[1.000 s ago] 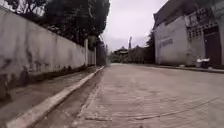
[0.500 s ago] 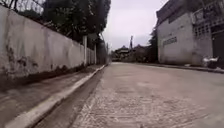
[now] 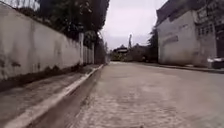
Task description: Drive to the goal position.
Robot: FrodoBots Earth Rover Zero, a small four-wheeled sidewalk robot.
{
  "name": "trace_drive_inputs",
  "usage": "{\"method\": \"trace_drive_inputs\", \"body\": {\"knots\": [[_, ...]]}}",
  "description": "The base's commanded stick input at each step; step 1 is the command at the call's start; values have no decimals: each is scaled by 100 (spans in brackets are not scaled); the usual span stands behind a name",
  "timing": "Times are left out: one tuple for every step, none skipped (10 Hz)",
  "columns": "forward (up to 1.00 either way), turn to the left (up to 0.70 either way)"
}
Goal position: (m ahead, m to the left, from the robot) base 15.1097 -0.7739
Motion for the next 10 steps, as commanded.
{"method": "trace_drive_inputs", "body": {"knots": [[100, 0], [100, 0], [100, 0], [100, 0], [100, 0], [100, 0], [100, -6], [100, -32], [100, -39], [100, -37]]}}
